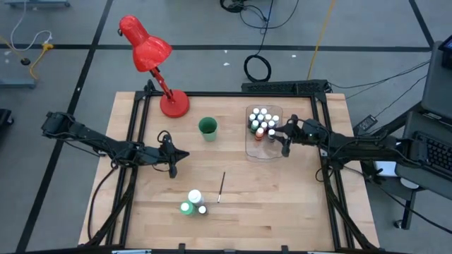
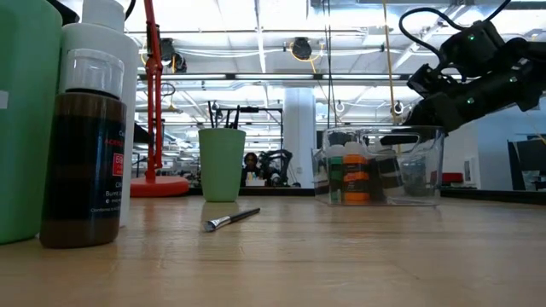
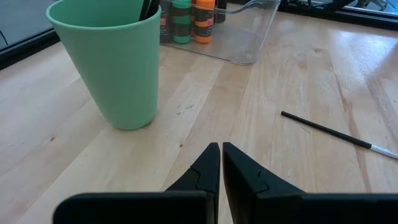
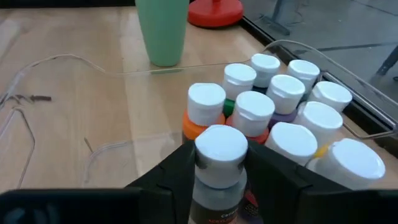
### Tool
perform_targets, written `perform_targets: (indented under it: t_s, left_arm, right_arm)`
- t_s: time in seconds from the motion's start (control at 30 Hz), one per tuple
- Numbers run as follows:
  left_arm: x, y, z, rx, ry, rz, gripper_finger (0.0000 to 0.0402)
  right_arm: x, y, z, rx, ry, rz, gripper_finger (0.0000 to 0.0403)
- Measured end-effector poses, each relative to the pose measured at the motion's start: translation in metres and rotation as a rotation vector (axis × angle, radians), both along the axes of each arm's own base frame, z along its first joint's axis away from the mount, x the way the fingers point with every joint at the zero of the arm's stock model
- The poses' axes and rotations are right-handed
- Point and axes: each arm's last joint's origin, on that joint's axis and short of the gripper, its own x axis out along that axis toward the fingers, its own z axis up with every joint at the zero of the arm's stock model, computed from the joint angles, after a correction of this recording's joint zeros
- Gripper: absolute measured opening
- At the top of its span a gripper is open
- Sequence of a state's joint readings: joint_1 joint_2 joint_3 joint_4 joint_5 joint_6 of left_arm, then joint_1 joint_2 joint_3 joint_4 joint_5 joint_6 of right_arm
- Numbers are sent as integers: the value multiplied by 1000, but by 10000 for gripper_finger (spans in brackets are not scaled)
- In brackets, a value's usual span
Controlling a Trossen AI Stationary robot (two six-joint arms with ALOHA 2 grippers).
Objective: Pick & Place Paint Supplies
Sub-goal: Put the gray paint bottle into the transparent bin, then put the brown paint bottle into the transparent bin
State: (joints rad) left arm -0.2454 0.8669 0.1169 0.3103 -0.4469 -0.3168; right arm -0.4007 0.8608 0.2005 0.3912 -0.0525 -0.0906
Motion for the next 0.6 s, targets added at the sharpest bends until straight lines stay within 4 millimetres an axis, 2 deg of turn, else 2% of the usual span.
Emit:
perform_targets:
  t_s: [0.2,0.37,0.6]
  left_arm:
    - [0,0,0,-4,-1,2,19]
    - [0,0,0,-6,-2,3,19]
    - [0,0,0,-8,-2,3,19]
  right_arm:
    - [-1,-1,0,30,-14,-70,164]
    - [0,-2,2,45,-35,-75,177]
    - [1,3,32,21,-312,-50,180]
